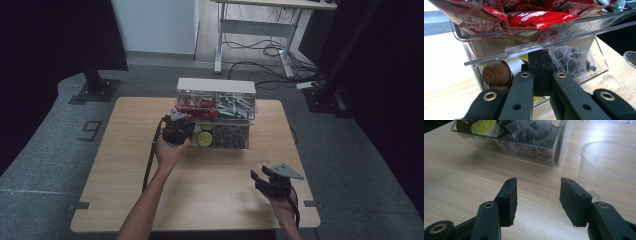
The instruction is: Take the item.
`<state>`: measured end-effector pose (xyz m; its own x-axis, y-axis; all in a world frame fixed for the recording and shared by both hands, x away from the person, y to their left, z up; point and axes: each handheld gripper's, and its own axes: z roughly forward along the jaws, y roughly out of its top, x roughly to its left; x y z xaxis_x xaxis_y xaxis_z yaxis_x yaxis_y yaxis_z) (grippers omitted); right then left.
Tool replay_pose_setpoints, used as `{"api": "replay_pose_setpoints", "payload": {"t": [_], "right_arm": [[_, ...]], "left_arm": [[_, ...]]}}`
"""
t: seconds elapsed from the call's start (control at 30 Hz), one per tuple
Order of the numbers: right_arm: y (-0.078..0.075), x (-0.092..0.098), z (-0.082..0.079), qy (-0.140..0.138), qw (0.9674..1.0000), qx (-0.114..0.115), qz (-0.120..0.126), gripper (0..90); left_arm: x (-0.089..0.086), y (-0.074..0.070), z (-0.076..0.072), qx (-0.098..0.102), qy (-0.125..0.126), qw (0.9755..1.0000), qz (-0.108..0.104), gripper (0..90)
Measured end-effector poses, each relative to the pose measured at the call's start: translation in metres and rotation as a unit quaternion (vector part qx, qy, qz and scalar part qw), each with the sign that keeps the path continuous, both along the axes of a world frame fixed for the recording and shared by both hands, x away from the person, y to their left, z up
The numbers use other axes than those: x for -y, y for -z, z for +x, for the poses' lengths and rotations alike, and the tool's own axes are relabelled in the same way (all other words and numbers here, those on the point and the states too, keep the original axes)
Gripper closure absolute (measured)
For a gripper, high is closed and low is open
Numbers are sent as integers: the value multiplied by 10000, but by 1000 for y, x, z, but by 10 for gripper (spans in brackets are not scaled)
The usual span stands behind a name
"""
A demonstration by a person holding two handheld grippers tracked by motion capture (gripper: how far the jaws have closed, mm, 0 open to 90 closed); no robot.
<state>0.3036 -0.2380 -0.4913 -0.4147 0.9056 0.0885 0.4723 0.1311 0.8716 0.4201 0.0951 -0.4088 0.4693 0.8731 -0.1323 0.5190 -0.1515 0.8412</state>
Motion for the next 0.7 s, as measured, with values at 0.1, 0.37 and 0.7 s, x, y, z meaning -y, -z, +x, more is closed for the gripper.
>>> {"api": "replay_pose_setpoints", "payload": {"t": [0.1,0.37,0.7], "right_arm": [[-3,-4,6,-94,9999,-9,32,496],[-11,-15,16,-257,9996,80,-15,527],[-15,-25,30,-354,9994,61,-28,583]], "left_arm": [[0,0,0,-3,9,10000,4,900],[0,0,0,-8,12,10000,2,900],[0,0,0,-3,28,10000,-11,900]]}}
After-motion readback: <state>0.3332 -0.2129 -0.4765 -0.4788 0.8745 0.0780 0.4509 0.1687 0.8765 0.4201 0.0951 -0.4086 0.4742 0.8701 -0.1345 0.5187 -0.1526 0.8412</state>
